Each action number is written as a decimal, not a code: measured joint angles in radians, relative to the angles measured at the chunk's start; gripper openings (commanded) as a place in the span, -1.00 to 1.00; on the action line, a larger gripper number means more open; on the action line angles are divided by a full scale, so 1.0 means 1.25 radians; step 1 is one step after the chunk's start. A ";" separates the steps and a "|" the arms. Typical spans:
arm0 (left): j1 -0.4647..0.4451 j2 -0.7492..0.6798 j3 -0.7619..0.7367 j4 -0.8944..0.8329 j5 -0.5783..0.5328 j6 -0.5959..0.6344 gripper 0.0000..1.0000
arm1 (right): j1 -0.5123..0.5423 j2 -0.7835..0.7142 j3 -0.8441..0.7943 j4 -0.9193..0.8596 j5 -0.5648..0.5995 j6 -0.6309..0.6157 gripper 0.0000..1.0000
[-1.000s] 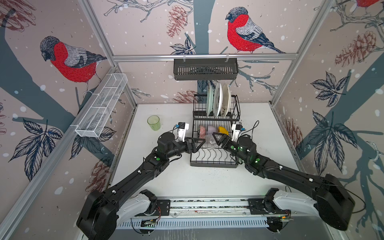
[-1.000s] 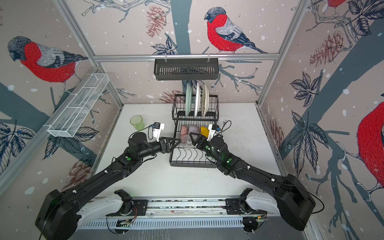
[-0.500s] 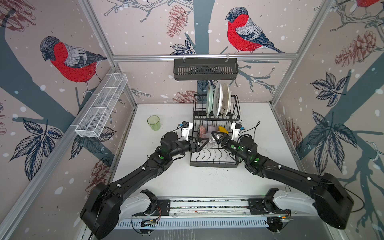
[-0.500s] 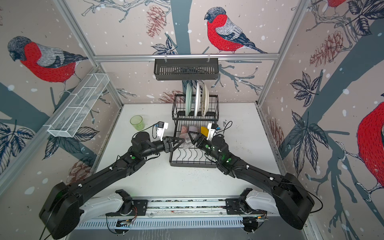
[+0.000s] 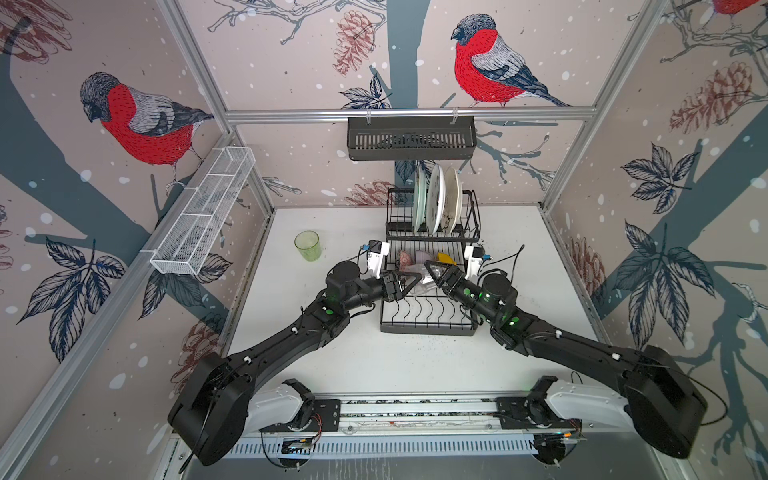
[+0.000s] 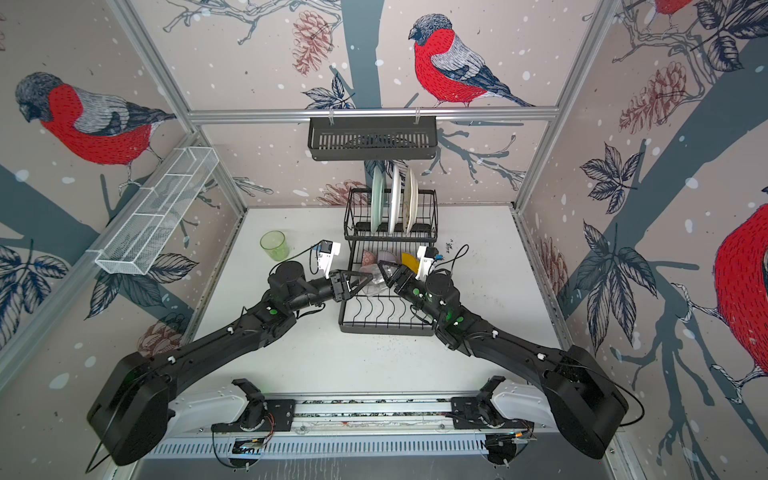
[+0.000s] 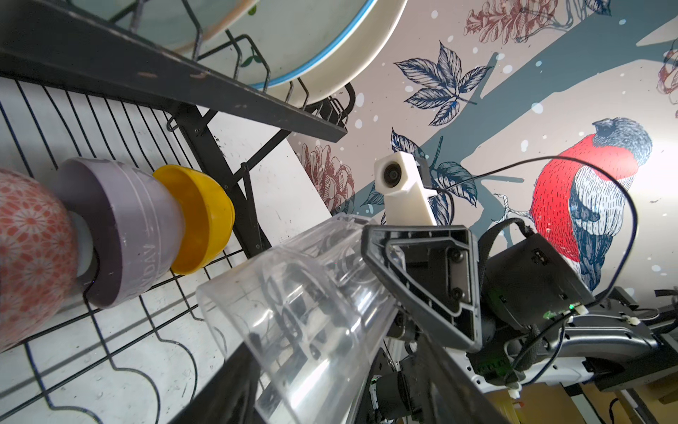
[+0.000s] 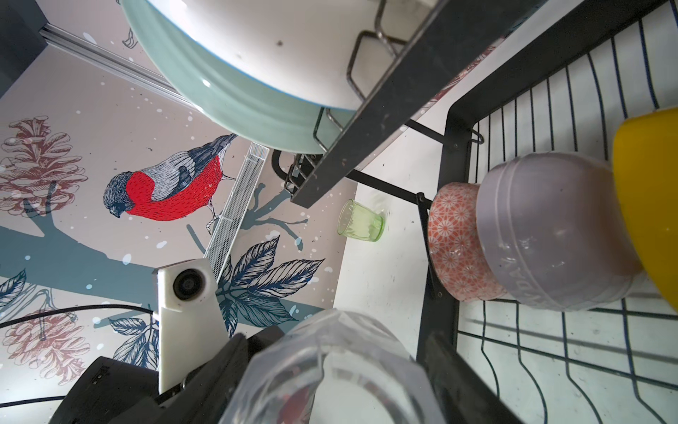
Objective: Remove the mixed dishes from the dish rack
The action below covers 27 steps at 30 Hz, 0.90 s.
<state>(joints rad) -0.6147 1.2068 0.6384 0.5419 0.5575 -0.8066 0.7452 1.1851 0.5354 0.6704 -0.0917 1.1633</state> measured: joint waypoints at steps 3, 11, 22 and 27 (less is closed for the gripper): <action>0.000 0.006 0.000 0.010 0.000 -0.006 0.26 | -0.001 0.000 -0.001 0.005 -0.006 0.009 0.22; -0.001 0.007 0.000 0.038 -0.002 -0.027 0.11 | -0.005 0.005 -0.009 0.035 -0.013 0.016 0.23; -0.001 0.009 -0.007 0.055 -0.003 -0.046 -0.03 | -0.005 0.017 -0.014 0.063 -0.030 0.033 0.23; -0.001 0.010 -0.021 0.089 0.004 -0.063 -0.13 | -0.005 0.024 -0.017 0.078 -0.034 0.036 0.24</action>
<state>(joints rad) -0.6163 1.2190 0.6121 0.6537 0.5621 -0.8848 0.7387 1.2152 0.5140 0.7677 -0.1345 1.2079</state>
